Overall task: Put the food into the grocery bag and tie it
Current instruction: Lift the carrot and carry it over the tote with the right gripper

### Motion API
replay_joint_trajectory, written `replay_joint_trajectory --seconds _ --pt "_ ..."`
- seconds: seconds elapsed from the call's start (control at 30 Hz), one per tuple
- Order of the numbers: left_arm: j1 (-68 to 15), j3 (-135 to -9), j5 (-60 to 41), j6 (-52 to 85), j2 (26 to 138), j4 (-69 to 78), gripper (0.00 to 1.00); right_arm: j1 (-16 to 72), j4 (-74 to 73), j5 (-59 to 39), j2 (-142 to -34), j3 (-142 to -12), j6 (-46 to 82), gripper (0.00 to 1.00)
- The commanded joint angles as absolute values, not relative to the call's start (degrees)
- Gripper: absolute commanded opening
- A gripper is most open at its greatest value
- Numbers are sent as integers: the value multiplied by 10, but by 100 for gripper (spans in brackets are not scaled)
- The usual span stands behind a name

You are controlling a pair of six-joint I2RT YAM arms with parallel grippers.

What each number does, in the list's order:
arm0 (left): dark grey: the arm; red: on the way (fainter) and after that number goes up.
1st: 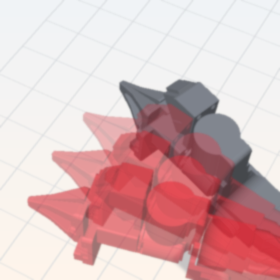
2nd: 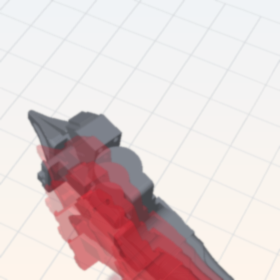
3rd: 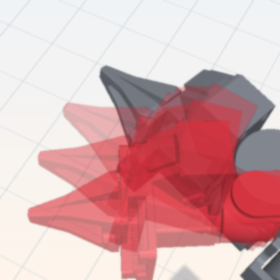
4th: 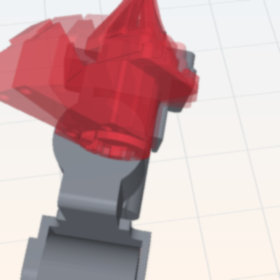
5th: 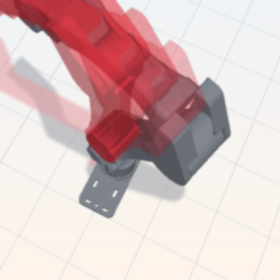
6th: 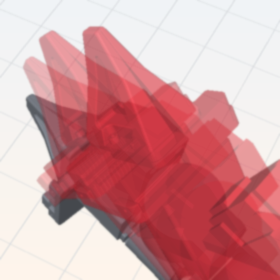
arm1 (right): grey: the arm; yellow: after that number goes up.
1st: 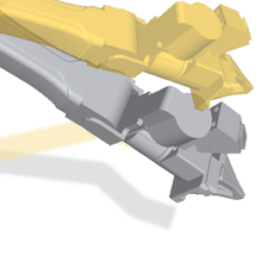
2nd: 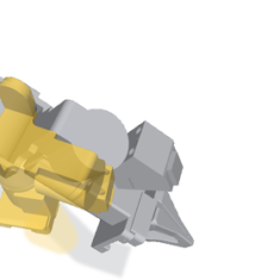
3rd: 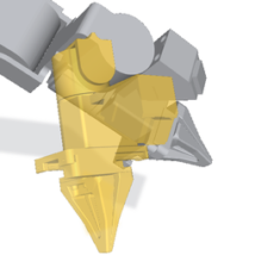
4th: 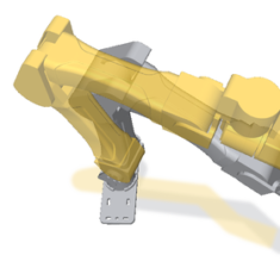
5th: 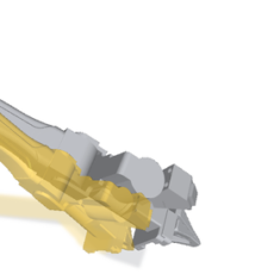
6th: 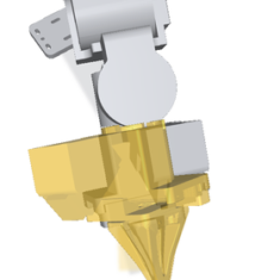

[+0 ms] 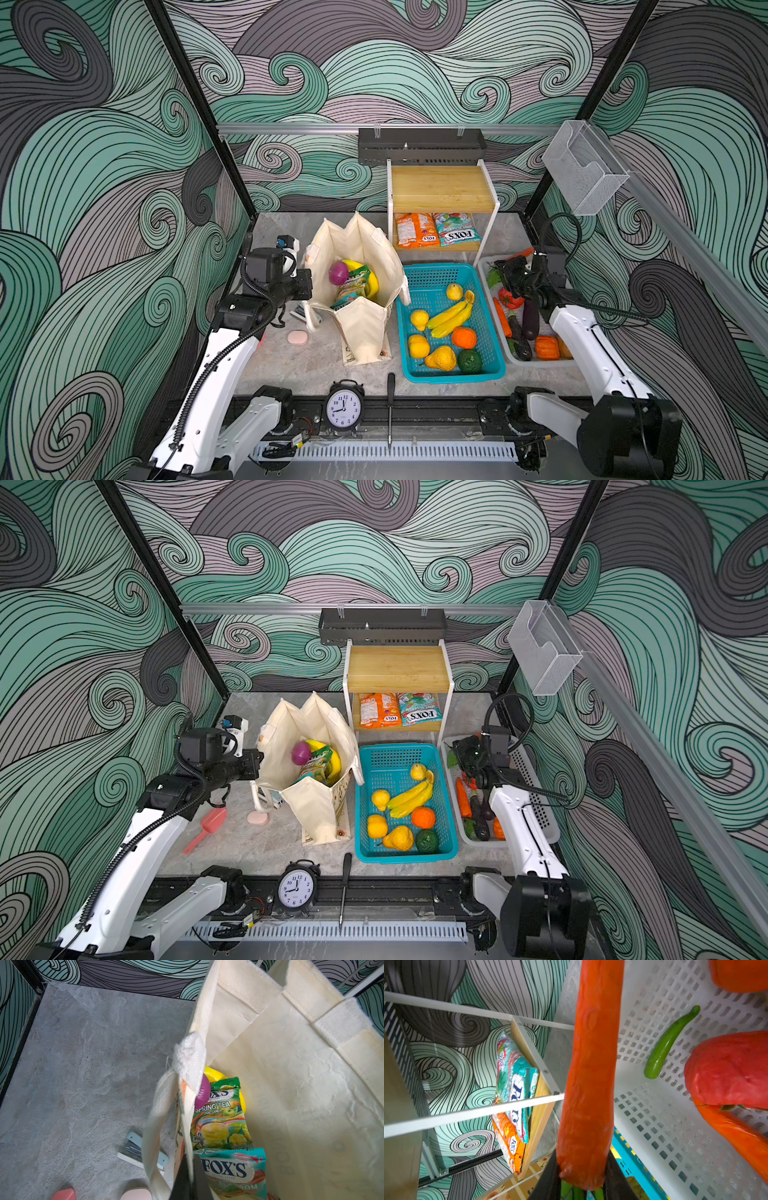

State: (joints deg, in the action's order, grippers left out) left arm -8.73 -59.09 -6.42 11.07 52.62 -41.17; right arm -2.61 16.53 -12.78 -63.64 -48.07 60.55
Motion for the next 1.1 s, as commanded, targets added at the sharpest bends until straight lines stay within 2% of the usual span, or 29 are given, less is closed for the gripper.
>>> replay_joint_trajectory --seconds 0.0,0.2,0.5,0.77,1.07 --pt "-83 -590 -63 106 518 -424 0 -12 182 -143 -605 -497 567 25" --pt "-84 -590 -64 106 519 -424 0 37 195 -139 -560 -524 521 24" --pt "-84 -590 -63 106 516 -425 0 233 188 -65 -572 -592 409 24" --pt "-83 -590 -66 106 520 -424 0 406 175 -8 -642 -679 374 23" --pt "-83 -589 -61 105 515 -425 0 529 218 15 -777 -815 291 22"
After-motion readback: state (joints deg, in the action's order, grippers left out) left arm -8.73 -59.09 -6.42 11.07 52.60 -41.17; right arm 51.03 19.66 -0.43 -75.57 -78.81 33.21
